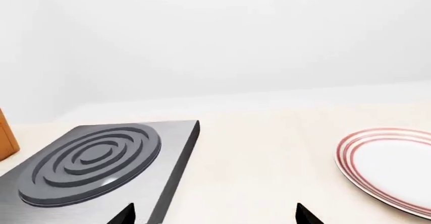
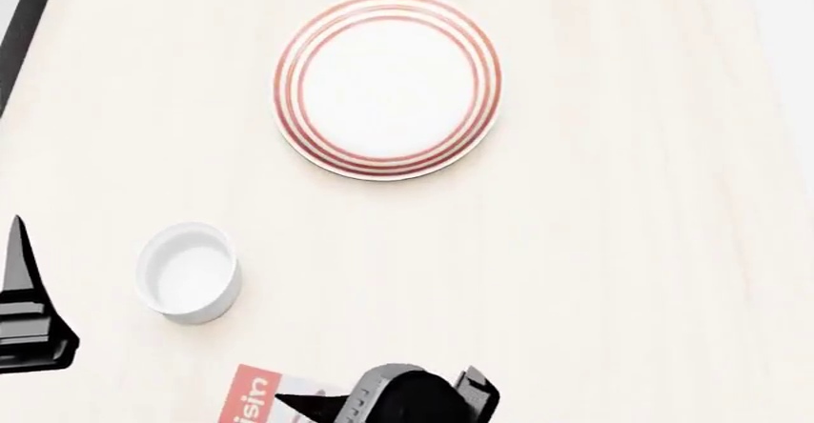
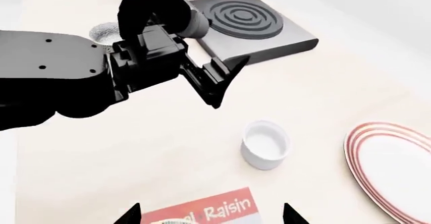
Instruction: Pick the akita bowl on the cookies box and place it on the plate.
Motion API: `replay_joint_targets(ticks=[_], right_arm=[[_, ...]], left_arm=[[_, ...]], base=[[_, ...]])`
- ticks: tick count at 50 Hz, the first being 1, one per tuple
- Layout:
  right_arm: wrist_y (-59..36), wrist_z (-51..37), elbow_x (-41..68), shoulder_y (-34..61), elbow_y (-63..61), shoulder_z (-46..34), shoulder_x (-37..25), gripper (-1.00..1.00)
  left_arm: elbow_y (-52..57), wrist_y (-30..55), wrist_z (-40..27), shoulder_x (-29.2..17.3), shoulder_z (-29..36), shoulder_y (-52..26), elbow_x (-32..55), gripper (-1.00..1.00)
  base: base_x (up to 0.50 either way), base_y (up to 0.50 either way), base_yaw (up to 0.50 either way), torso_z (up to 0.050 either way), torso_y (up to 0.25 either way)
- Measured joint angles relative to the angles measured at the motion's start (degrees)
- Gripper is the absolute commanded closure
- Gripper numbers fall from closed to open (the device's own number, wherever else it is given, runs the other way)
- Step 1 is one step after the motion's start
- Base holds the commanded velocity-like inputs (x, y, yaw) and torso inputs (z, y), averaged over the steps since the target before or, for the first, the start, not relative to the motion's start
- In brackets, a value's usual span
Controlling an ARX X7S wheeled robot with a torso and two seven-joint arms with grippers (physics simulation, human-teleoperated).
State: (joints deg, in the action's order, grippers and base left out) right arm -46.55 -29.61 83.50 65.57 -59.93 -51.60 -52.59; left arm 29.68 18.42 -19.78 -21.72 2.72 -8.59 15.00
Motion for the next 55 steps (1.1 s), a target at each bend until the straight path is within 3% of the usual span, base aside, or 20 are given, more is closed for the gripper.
replay_joint_targets(ticks=[8, 19, 29, 55], right_arm=[[-0.72, -2.54, 5.60, 4.52, -0.03, -3.68, 1.53, -1.00], [-9.01, -7.72, 16.55, 4.08, 0.16, 0.63, 6.19, -1.00], [-14.91, -13.37, 23.57, 4.91, 0.68, -0.37, 10.27, -1.00], [-25.10, -17.63, 27.62, 8.03, 6.86, -8.03, 17.08, -1.00]], left_arm=[[-0.51, -0.58, -0.25, -0.19, 0.04, -0.21, -0.57, -1.00], [-0.75, -1.16, -0.32, -0.32, 0.31, -0.05, -0.81, -1.00], [-0.82, -1.35, -0.52, -0.27, -0.05, 0.07, -0.27, -1.00], [-1.10, -2.02, -0.76, -0.22, -0.34, 0.45, 0.69, -1.00]], base=[[0.00, 0.00, 0.00, 0.000, 0.000], [0.00, 0.00, 0.00, 0.000, 0.000], [0.00, 0.00, 0.00, 0.000, 0.000], [0.00, 0.00, 0.00, 0.000, 0.000]])
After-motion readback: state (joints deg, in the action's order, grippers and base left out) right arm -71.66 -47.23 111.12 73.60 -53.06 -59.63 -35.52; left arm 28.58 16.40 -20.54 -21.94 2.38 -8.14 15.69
